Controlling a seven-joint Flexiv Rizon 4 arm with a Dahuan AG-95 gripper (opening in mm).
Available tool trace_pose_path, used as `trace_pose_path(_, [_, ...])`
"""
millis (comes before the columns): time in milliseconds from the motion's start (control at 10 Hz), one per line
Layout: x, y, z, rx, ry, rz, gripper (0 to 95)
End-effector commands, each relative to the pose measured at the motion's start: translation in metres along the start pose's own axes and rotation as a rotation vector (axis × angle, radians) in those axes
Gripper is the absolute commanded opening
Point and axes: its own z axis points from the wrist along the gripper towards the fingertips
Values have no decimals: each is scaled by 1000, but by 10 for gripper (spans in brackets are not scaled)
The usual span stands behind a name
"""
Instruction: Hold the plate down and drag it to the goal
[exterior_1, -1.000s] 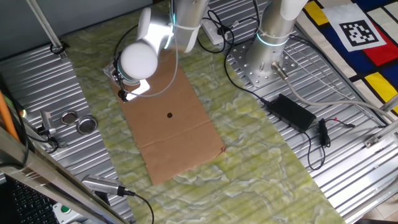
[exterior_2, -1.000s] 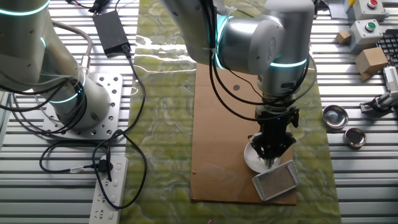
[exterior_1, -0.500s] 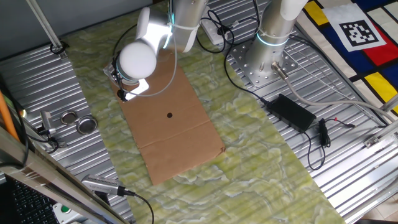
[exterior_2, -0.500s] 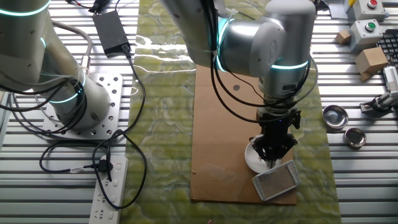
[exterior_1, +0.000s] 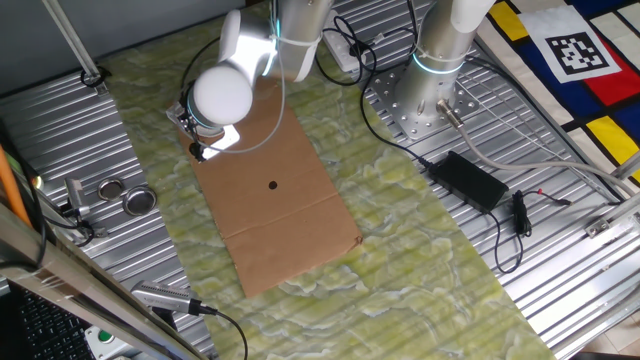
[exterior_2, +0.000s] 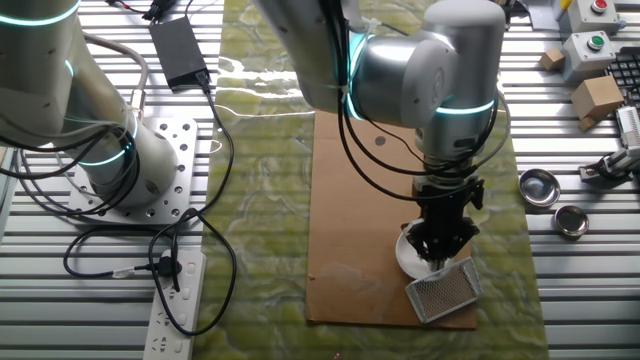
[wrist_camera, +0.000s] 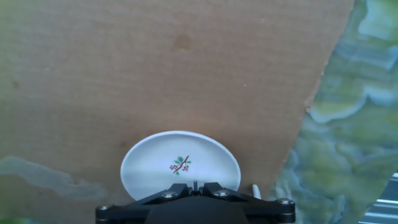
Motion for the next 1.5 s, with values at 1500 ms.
trace_pose_path(1500, [5, -7, 4, 37, 23, -68, 0])
